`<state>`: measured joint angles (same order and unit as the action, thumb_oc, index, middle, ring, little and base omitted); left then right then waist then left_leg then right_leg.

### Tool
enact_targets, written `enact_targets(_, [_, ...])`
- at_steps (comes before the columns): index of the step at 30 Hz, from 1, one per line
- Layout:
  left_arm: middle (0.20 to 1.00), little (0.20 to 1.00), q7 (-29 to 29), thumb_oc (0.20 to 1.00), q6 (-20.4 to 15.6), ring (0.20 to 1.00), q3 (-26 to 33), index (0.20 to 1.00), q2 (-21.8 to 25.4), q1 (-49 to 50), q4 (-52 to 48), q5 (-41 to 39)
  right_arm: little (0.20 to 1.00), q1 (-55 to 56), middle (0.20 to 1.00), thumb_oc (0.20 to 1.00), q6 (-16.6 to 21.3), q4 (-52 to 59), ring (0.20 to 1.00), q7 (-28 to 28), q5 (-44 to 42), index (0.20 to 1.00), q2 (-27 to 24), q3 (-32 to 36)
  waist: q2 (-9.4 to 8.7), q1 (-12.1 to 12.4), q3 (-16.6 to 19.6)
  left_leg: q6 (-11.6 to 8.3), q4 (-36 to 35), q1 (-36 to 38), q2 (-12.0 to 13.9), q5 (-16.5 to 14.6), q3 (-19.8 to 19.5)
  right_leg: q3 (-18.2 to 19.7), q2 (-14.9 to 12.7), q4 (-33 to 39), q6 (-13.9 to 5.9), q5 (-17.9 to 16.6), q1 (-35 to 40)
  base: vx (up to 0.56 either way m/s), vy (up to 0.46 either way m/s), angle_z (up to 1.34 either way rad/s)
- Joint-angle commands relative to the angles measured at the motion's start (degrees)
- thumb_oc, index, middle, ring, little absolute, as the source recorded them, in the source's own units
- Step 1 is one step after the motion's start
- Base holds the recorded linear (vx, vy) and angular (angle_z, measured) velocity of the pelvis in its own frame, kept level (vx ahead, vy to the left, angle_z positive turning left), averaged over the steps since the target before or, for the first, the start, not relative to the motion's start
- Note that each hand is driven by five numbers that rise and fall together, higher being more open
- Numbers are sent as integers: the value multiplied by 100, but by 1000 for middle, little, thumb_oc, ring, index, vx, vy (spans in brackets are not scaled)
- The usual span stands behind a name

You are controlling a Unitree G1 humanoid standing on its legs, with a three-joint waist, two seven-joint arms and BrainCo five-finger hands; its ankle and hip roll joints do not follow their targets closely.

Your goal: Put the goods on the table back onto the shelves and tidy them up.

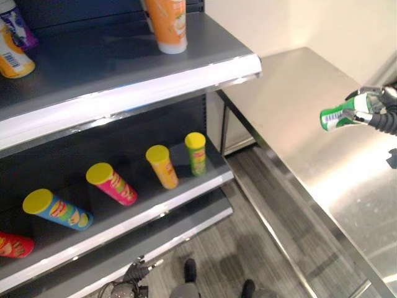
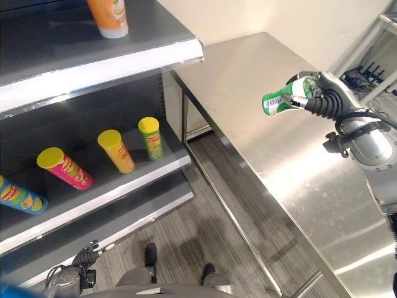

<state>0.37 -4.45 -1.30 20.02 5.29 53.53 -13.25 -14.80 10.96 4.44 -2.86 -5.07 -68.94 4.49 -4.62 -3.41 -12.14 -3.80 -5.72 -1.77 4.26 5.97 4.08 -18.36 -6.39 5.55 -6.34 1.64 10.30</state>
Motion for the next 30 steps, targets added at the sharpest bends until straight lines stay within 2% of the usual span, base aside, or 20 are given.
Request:
enact_targets(1, [1000, 1000, 126, 1000, -122, 1000, -19, 1000, 73, -304, 242, 79, 200, -323, 200, 200, 356, 245, 200, 181, -380, 200, -487, 194, 24, 127, 303, -717, 323, 680, 962, -661, 500, -119, -338, -318, -318, 408, -207, -2, -41, -12])
enact_targets(11, [1000, 1000, 136, 1000, -167, 1000, 64, 1000, 103, -289, 320, 82, 200, -618, 200, 200, 614, 860, 200, 180, -825, 200, -563, 418, 44, 40, 376, -794, 356, 765, 1144, -613, 606, 34, -159, -288, -236, 502, -207, -14, -50, -7])
enact_targets(19, [1000, 1000, 154, 1000, -197, 1000, 160, 1000, 229, -250, 313, -100, 200, -1373, 200, 200, 731, 1130, 200, 183, -1076, 200, -683, 40, 97, 116, 291, -1025, 557, 643, 1516, -299, 353, 86, 327, -234, 83, 769, -72, -26, -146, 3])
enact_targets(20, [1000, 1000, 168, 1000, -197, 1000, 206, 1000, 244, -231, 326, -157, 200, -1504, 200, 200, 726, 1174, 200, 191, -1058, 200, -734, -24, 132, 165, 197, -1069, 717, 538, 1592, -78, 225, 48, 400, -252, 147, 821, -45, -49, -172, 23])
enact_targets(22, [1000, 1000, 190, 1000, -193, 1000, 185, 1000, 224, -267, 336, -157, 200, -1656, 200, 200, 709, 1227, 200, 227, -1061, 200, -751, -94, 153, 238, 58, -1046, 1039, 193, 1574, 256, 223, -100, 373, -290, 195, 839, -33, -81, -124, 29])
enact_targets(24, [1000, 1000, 189, 1000, -194, 1000, 196, 1000, 213, -268, 338, -183, 200, -1696, 200, 200, 694, 1224, 200, 236, -1068, 200, -742, -126, 166, 222, 55, -1061, 1075, 114, 1584, 333, 265, -163, 347, -279, 187, 843, -44, -55, -1, 43])
enact_targets(26, [1000, 1000, 200, 1000, -220, 1000, 262, 1000, 183, -214, 374, -223, 200, -1990, 200, 200, 678, 1172, 200, 276, -981, 200, -709, -363, 252, 219, 104, -1120, 961, 162, 1710, 519, 423, -306, 114, -259, 90, 783, -60, -46, 147, 59])
enact_targets(27, [1000, 1000, 199, 1000, -221, 1000, 278, 1000, 172, -205, 374, -223, 200, -2059, 200, 200, 678, 1157, 200, 280, -978, 200, -707, -432, 254, 207, 104, -1120, 943, 178, 1705, 527, 435, -300, 108, -262, 87, 783, -60, -85, 252, 31])
enact_targets(28, [1000, 1000, 219, 1000, -252, 1000, 327, 1000, 180, -123, 386, -250, 200, -2170, 200, 200, 670, 1138, 200, 305, -893, 200, -717, -550, 272, 188, 109, -1120, 961, 220, 1885, 731, 447, -335, -99, -283, 20, 699, -153, -108, 197, 15])
enact_targets(30, [1000, 1000, 232, 1000, -269, 1000, 346, 1000, 164, -93, 375, -240, 200, -2219, 200, 200, 680, 1121, 200, 315, -829, 200, -729, -630, 280, 128, 134, -1120, 928, 279, 1978, 764, 485, -356, -205, -298, -23, 662, -235, -107, 169, 23])
